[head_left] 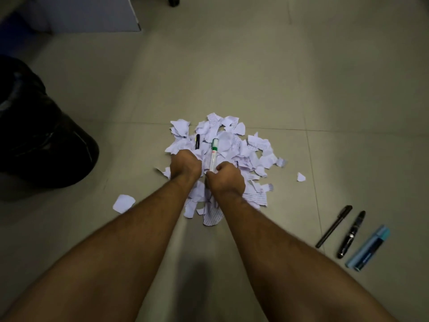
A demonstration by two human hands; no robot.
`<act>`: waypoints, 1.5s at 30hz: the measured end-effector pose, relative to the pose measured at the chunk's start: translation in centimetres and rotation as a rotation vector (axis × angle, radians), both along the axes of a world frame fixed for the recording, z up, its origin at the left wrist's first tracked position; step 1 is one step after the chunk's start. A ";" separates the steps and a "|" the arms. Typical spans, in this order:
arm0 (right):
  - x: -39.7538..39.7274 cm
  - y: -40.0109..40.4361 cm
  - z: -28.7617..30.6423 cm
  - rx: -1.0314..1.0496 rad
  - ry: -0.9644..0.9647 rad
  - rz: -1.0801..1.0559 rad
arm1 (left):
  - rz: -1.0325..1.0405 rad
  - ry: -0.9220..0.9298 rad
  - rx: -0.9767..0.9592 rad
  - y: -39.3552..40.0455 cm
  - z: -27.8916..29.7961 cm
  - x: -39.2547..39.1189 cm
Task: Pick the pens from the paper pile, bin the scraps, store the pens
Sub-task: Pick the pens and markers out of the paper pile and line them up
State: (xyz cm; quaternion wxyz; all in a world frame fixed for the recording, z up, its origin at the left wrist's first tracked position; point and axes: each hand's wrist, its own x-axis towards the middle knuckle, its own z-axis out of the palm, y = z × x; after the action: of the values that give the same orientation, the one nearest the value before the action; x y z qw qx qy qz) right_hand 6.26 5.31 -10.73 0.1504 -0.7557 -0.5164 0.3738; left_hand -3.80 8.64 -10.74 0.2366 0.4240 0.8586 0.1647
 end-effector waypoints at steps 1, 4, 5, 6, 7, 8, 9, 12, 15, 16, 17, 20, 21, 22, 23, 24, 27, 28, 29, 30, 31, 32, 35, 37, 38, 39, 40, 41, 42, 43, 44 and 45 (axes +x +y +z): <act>0.0 -0.3 -0.2 0.003 -0.007 0.007 | 0.010 0.002 -0.022 -0.5 -0.1 0.4; 0.2 -0.7 -0.2 0.029 0.005 -0.005 | 0.024 0.057 -0.069 -2.3 -0.6 0.9; 0.3 -0.8 -0.3 0.034 0.018 -0.018 | 0.026 0.076 -0.082 -3.0 -0.8 0.9; 0.4 -0.8 -0.4 0.041 0.028 -0.025 | 0.037 0.081 -0.087 -3.5 -1.0 0.9; 0.3 -1.0 -0.4 0.046 0.041 -0.023 | 0.059 0.073 -0.089 -4.0 -1.1 0.8; 0.4 -1.1 -0.5 0.052 0.054 -0.024 | 0.075 0.057 -0.091 -4.2 -1.2 0.7; 0.4 -1.3 -0.6 0.059 0.077 -0.032 | 0.083 0.047 -0.089 -4.3 -1.0 0.6; 0.5 -1.5 -0.7 0.067 0.175 -0.107 | 0.090 0.023 -0.082 -3.8 -0.6 0.5; 0.3 -1.5 -0.5 0.049 0.269 -0.168 | 0.090 -0.007 -0.079 -3.7 -0.3 0.4; 0.3 -1.4 -0.5 0.046 0.296 -0.183 | 0.107 -0.018 -0.075 -3.7 -0.2 0.5; 0.3 -1.4 -0.4 0.042 0.321 -0.199 | 0.129 -0.035 -0.063 -3.7 -0.3 0.6; 0.6 -1.4 -0.5 0.019 0.396 -0.289 | 0.219 -0.191 -0.053 -3.8 0.0 1.0; 0.7 -1.6 -0.4 0.014 0.425 -0.335 | 0.268 -0.305 -0.032 -3.8 0.0 1.3; 0.8 -1.7 -0.3 0.012 0.452 -0.388 | 0.327 -0.443 -0.007 -3.9 0.2 1.6; 0.9 -1.9 0.0 0.012 0.470 -0.432 | 0.389 -0.578 0.011 -4.0 0.5 2.0; 1.2 -2.1 0.3 0.018 0.489 -0.461 | 0.437 -0.689 0.013 -4.1 1.0 2.5; 2.6 -2.3 1.2 0.046 0.533 -0.516 | 0.498 -0.853 0.009 -4.5 2.9 4.4; 3.4 -2.3 1.4 0.059 0.539 -0.531 | 0.484 -0.873 0.005 -4.7 3.5 5.2; 4.4 -2.3 1.6 0.074 0.545 -0.548 | 0.456 -0.882 0.002 -4.8 3.9 6.2; 5.4 -2.4 1.7 0.084 0.554 -0.563 | 0.433 -0.894 0.001 -5.0 4.2 7.2; 6.5 -2.6 1.9 0.090 0.554 -0.578 | 0.409 -0.904 -0.007 -5.2 4.3 8.3; 7.8 -2.8 2.2 0.101 0.547 -0.587 | 0.388 -0.924 -0.030 -5.3 4.4 9.5; 11.4 -3.9 2.1 0.121 0.522 -0.656 | 0.311 -1.020 -0.082 -6.0 5.0 13.0; 13.5 -5.0 2.0 0.131 0.516 -0.715 | 0.230 -1.026 -0.124 -6.6 5.3 15.2; 14.3 -5.7 2.0 0.135 0.503 -0.749 | 0.177 -1.009 -0.144 -6.9 5.2 16.1; 15.6 -6.7 1.9 0.134 0.488 -0.792 | 0.114 -0.997 -0.171 -7.5 5.2 17.5; 16.5 -7.6 1.8 0.133 0.480 -0.820 | 0.057 -0.985 -0.188 -8.1 4.9 18.7; 17.5 -8.7 1.7 0.130 0.472 -0.852 | -0.002 -0.971 -0.206 -8.7 4.7 19.9; 18.5 -9.7 1.6 0.134 0.463 -0.886 | -0.061 -0.948 -0.228 -9.4 4.5 21.0; 19.3 -10.5 1.3 0.137 0.460 -0.919 | -0.109 -0.929 -0.244 -10.0 4.3 21.9; 20.3 -11.4 1.2 0.144 0.453 -0.959 | -0.161 -0.924 -0.264 -10.6 4.0 22.9; 21.5 -12.3 1.3 0.151 0.441 -0.990 | -0.200 -0.924 -0.287 -11.3 3.8 23.9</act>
State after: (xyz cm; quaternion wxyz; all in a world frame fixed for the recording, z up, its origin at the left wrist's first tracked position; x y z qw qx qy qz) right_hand 27.71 -7.02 -9.41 0.4668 -0.7994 -0.0806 0.3696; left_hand 20.14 -2.67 -6.91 0.6633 0.3502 0.6328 0.1922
